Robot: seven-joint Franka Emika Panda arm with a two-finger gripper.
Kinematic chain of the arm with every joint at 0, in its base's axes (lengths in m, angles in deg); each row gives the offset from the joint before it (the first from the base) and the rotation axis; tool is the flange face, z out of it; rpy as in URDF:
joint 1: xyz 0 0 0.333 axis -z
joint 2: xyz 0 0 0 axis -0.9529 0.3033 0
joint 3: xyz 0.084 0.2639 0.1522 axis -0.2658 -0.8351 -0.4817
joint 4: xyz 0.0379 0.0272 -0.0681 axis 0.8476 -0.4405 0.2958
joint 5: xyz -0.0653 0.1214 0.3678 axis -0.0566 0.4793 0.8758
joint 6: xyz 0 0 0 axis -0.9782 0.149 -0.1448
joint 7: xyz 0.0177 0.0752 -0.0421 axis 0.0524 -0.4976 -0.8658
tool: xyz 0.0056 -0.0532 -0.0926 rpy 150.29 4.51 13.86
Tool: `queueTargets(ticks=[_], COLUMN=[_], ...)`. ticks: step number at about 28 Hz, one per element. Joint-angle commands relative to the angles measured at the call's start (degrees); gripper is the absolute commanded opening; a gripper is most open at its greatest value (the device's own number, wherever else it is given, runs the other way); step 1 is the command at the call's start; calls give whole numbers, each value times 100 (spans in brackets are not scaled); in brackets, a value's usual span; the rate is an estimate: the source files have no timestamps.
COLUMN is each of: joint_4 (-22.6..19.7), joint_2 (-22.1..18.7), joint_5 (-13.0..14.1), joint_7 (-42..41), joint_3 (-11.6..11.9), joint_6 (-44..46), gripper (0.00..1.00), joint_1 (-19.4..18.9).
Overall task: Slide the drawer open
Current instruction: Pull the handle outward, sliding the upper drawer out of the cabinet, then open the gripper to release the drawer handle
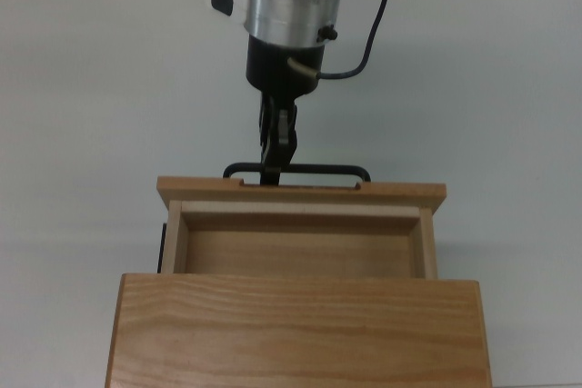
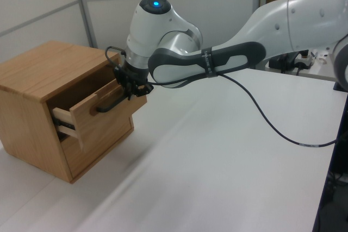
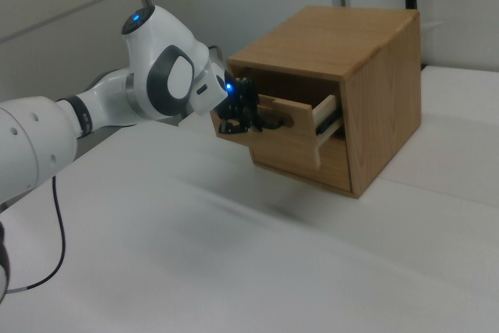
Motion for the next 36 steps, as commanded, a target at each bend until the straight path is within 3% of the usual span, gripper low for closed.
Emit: queueTargets(ticks=[1, 10, 21, 29, 36], joint_4=[-910, -1665, -2395, -2536, -2571], joint_2=[-783, -1425, -2084, -2339, -2419], joint_5=[253, 604, 683, 938, 965], joint_7=[-278, -602, -744, -989, -1016], joint_3=[15, 15, 23, 32, 59], joint_6=[19, 150, 230, 572, 713], gripper=[0, 0, 0, 0, 0], joint_1=[-60, -43, -51, -51, -51])
